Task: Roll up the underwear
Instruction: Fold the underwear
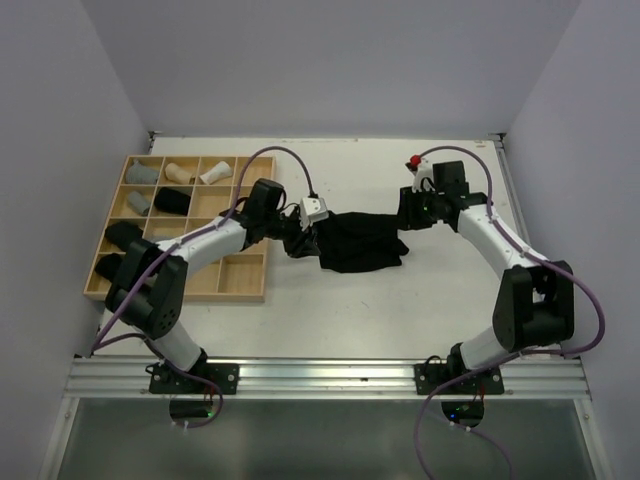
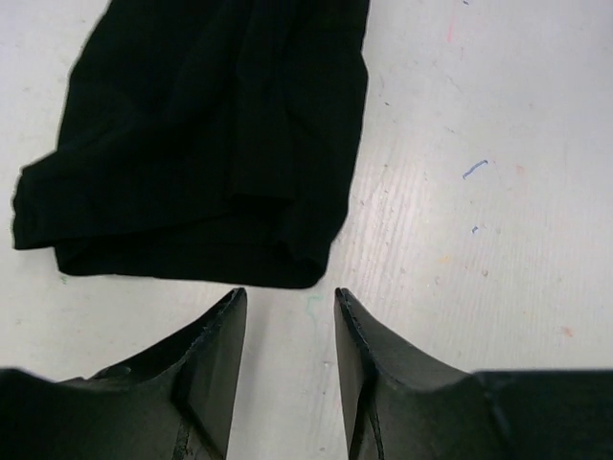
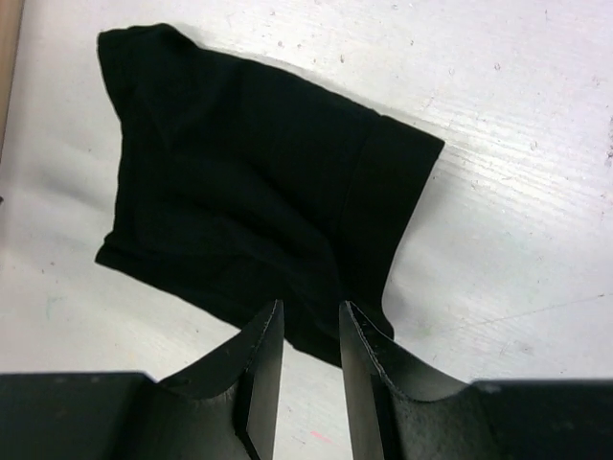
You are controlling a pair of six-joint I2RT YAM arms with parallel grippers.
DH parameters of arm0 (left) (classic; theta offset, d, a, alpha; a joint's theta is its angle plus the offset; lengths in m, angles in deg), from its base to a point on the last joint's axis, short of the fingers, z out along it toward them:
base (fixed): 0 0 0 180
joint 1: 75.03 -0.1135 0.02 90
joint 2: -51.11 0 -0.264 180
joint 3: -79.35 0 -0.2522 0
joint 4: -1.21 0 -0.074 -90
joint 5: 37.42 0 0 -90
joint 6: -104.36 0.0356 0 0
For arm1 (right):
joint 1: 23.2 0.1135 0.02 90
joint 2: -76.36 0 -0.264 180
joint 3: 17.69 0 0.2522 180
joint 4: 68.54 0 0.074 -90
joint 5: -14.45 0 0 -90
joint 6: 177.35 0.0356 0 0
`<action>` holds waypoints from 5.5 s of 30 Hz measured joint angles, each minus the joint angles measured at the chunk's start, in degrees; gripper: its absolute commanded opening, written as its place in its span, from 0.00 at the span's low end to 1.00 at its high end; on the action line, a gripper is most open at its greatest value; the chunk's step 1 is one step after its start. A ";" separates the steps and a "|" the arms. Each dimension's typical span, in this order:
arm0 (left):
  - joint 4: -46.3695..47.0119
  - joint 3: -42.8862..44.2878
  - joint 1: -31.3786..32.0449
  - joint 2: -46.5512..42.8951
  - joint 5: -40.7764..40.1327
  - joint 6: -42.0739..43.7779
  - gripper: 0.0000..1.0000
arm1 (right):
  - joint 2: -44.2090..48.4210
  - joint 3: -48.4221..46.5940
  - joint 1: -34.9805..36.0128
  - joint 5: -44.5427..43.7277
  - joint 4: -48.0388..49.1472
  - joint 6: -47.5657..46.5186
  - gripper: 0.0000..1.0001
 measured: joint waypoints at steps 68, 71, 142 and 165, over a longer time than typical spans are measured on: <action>-11.41 7.98 5.40 1.60 -6.47 6.51 0.48 | -12.68 2.58 3.28 -0.31 -1.18 7.19 0.12; -6.82 7.98 4.85 1.05 -7.45 3.37 0.48 | -15.10 2.86 4.20 -0.39 -1.07 9.01 0.11; -1.14 27.89 5.64 27.93 -7.48 -17.00 0.53 | 0.61 18.49 16.55 -8.15 -3.67 20.74 0.46; 2.58 26.32 1.75 29.20 -13.03 -24.11 0.39 | -5.18 16.33 16.31 -0.48 0.42 22.05 0.30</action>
